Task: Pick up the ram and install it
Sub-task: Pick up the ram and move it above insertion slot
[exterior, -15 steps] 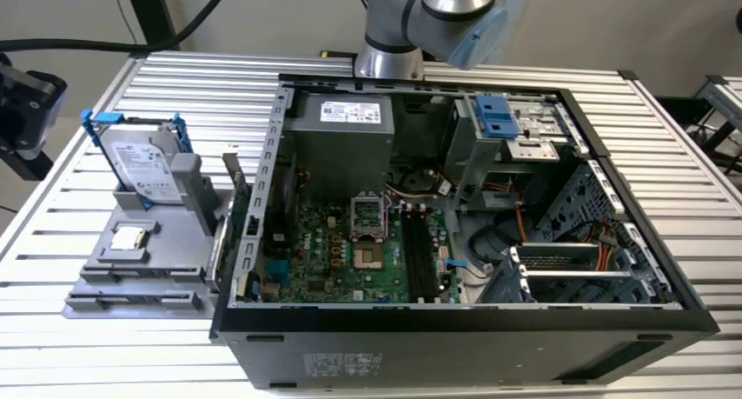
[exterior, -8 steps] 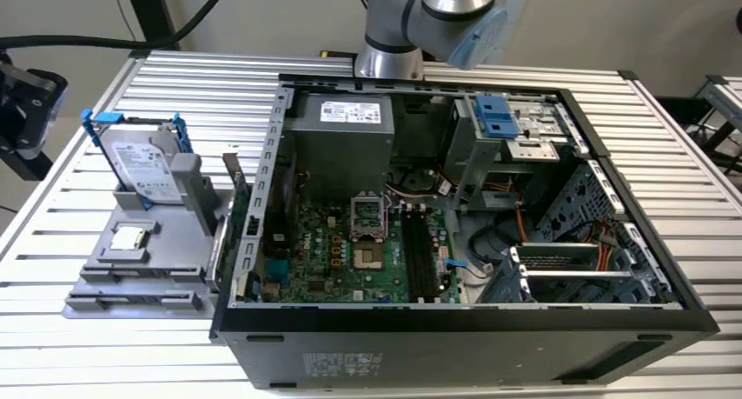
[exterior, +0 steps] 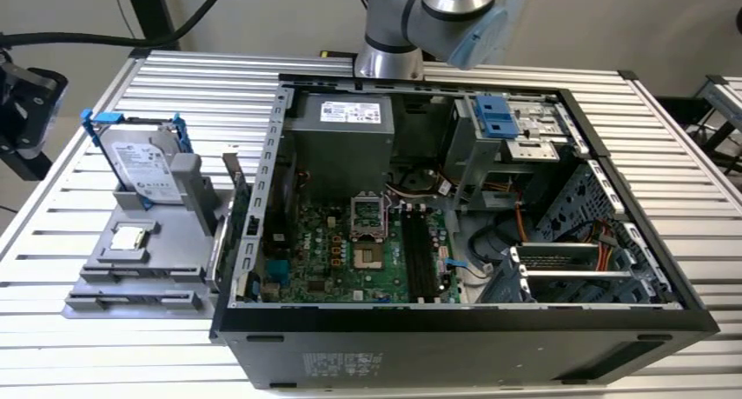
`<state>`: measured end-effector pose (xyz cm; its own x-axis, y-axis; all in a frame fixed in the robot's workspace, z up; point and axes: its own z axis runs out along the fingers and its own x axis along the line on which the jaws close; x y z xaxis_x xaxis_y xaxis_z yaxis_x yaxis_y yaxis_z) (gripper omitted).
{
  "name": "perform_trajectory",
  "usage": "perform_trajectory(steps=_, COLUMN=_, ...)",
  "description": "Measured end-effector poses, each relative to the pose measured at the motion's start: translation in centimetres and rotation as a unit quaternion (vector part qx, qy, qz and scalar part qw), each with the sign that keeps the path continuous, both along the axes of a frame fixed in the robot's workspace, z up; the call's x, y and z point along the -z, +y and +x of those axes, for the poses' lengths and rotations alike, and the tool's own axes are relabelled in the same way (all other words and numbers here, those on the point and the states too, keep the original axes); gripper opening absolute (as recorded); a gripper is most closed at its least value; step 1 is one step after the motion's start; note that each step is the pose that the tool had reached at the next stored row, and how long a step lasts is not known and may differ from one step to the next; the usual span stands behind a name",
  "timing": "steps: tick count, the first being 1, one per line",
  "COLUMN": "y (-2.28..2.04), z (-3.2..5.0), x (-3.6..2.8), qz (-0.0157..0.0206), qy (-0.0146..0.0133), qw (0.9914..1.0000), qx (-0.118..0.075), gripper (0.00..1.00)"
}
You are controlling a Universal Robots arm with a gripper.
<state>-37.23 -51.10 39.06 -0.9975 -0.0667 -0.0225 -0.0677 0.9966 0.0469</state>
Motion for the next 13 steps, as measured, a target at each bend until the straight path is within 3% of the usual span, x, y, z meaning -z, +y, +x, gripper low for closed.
perform_trajectory(steps=3, y=-0.01, z=0.01, x=0.0, qz=0.0, qy=0.0, qw=0.99963, qx=-0.027, gripper=0.0)
perform_trajectory(steps=7, y=0.0, z=0.0, x=0.0, qz=0.0, qy=0.0, qw=0.99802, qx=-0.063, gripper=0.0)
perform_trajectory(steps=10, y=-0.01, z=0.01, x=0.0, qz=0.0, qy=0.0, qw=0.99589, qx=-0.091, gripper=0.0)
perform_trajectory(steps=13, y=0.0, z=0.0, x=0.0, qz=0.0, qy=0.0, qw=0.99302, qx=-0.118, gripper=0.0)
